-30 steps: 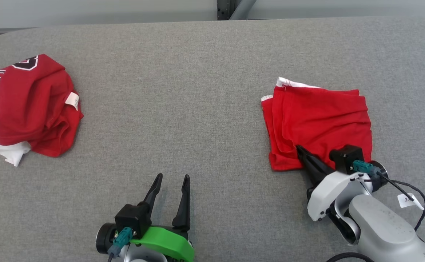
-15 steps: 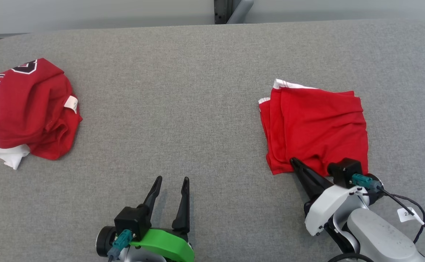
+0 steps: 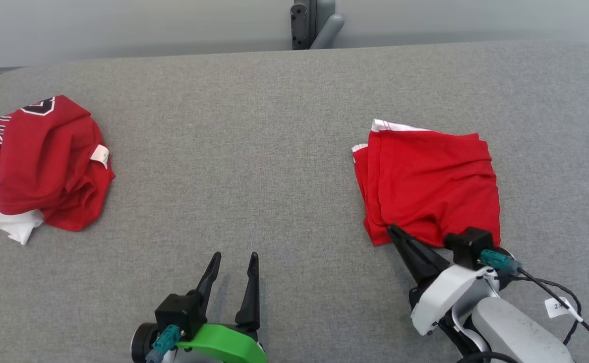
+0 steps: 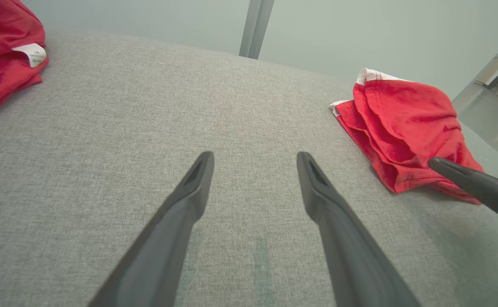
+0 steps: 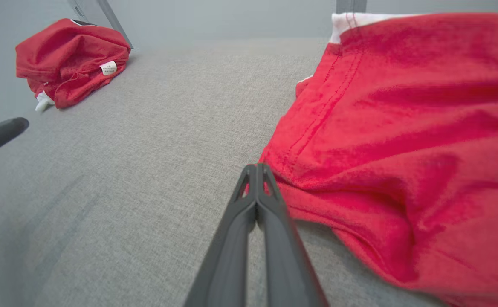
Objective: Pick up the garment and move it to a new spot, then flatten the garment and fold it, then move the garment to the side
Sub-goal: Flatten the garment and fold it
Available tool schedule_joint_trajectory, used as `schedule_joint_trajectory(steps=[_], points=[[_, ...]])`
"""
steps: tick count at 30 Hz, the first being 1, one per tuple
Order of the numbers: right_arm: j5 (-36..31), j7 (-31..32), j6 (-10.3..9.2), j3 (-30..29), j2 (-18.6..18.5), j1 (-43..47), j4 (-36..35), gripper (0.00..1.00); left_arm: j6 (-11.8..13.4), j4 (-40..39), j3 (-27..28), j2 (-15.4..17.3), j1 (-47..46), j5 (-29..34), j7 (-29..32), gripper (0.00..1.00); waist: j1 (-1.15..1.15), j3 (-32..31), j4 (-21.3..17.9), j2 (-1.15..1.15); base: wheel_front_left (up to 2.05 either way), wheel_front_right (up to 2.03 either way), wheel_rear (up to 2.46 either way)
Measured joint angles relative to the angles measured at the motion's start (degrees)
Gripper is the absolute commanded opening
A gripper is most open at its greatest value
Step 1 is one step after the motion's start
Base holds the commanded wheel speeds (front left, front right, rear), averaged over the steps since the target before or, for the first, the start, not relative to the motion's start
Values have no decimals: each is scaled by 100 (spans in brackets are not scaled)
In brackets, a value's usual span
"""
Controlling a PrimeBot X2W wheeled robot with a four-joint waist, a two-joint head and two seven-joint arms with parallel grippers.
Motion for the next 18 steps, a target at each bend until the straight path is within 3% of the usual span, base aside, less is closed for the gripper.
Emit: schedule_joint_trajectory(steps=[2,3,6,7,8,18], points=[[-24,0,-1,-397,1,192,-336,0,-2,-23,63,-15,63,-4,0,100,0,-92,-14,0,0,0,0],[-68,0,0,-614,3,285,-481,7,-2,-40,92,-20,100,-4,0,100,0,-126,-18,0,0,0,0],[-386,0,-1,-1292,42,636,-970,65,3,-85,218,-32,188,1,-1,100,0,-237,-32,0,0,0,0],[-491,-1,0,-1517,80,787,-1128,93,3,-93,257,-34,229,12,0,100,0,-277,-37,0,0,0,0],[-620,0,0,-1766,123,951,-1276,100,3,-103,290,-36,271,34,-1,100,0,-316,-42,0,0,0,0],[-1813,0,-1,-3991,617,2042,-2325,100,-91,-361,895,-8,544,457,-2,100,0,-562,-88,0,0,0,0]])
